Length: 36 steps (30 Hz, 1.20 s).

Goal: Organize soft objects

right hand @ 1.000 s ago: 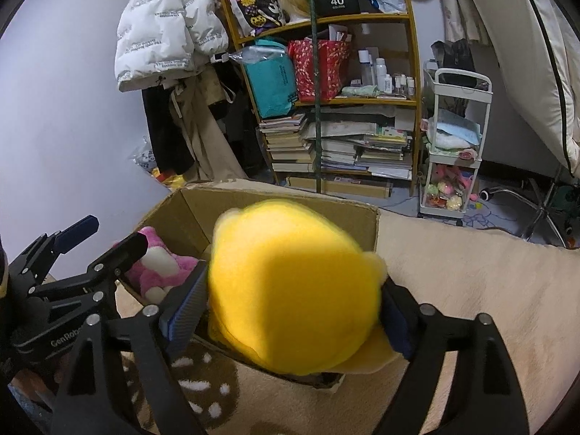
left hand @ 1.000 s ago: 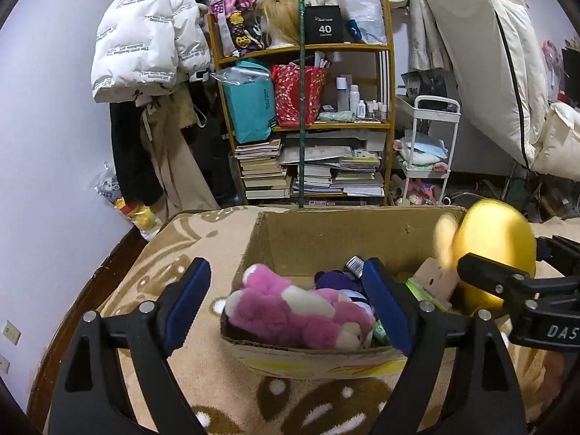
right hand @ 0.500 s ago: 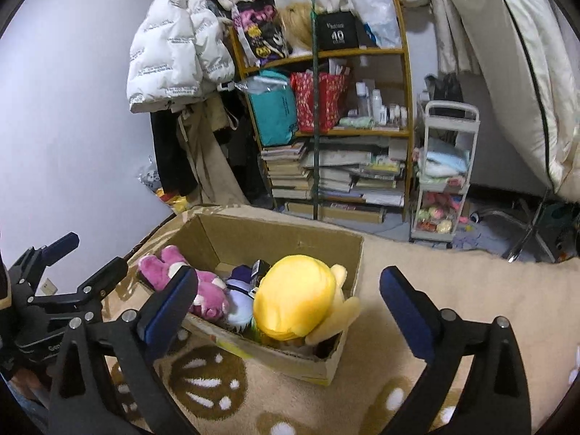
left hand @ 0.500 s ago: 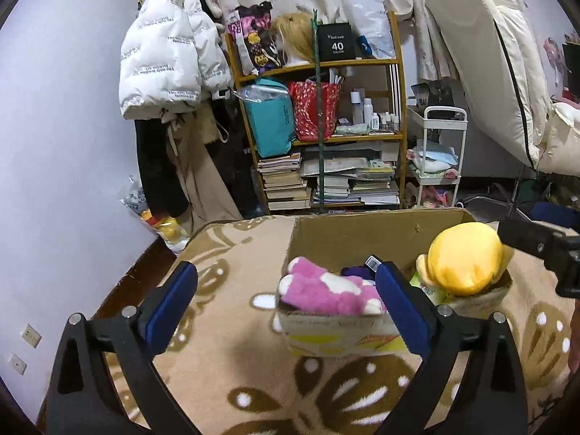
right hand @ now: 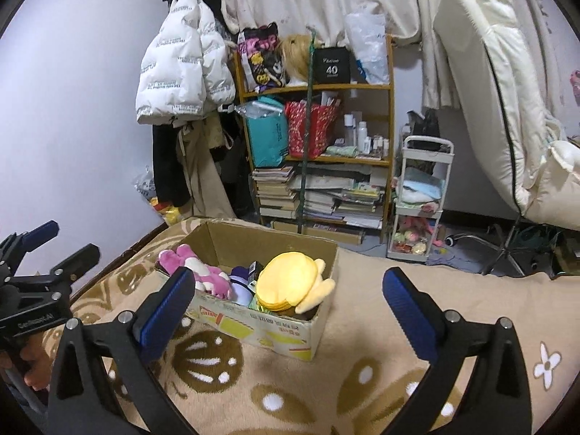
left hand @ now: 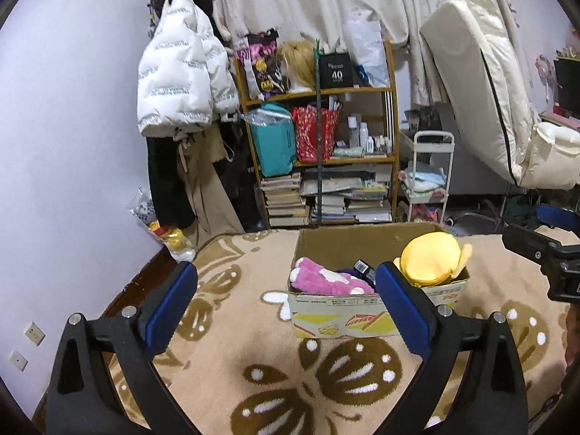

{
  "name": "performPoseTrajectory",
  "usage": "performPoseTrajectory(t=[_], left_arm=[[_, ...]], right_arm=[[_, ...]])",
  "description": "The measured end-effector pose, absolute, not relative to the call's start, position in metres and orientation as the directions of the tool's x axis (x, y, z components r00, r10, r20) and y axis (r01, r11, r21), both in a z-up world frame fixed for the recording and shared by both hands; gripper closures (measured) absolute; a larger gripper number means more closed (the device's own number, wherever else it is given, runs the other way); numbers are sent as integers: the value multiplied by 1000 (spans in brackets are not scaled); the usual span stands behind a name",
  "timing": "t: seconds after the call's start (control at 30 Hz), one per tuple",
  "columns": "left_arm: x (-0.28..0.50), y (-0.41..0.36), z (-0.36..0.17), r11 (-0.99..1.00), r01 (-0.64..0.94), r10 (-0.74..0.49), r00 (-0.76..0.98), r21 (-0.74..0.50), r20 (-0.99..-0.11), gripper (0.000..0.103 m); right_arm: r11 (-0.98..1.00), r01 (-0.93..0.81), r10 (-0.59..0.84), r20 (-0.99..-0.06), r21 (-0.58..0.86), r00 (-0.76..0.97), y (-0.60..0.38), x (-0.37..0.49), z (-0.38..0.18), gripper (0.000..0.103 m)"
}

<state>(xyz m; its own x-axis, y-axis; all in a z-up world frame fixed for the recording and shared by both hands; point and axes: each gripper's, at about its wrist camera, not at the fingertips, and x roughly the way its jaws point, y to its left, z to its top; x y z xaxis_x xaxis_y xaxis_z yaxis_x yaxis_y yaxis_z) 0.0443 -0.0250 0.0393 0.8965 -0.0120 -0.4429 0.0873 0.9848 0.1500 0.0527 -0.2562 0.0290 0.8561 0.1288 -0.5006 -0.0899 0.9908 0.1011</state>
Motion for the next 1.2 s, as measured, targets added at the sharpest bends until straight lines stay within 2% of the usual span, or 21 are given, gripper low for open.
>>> performPoseTrajectory(t=[0.3,0.63,1.0,1.2], left_arm=[[6,-16,47,984,106,-41,915,140,-400,5],[-10,-17,35,984,110,-48,921,141,-387,5],[-6,-13,20,987,79,-12,905,139,-424,5],[-5,-10,19,990,72,-15,911,124,-412,5]], right_arm=[[989,-83,131,-461,123,878,-260,19,39,0],[996,-54,79,-392,74,916,-252,-9,31,0],[996,-39,69,-405,80,912,-252,-6,19,0],[995,-31,66,-412,90,909,-255,-3,16,0]])
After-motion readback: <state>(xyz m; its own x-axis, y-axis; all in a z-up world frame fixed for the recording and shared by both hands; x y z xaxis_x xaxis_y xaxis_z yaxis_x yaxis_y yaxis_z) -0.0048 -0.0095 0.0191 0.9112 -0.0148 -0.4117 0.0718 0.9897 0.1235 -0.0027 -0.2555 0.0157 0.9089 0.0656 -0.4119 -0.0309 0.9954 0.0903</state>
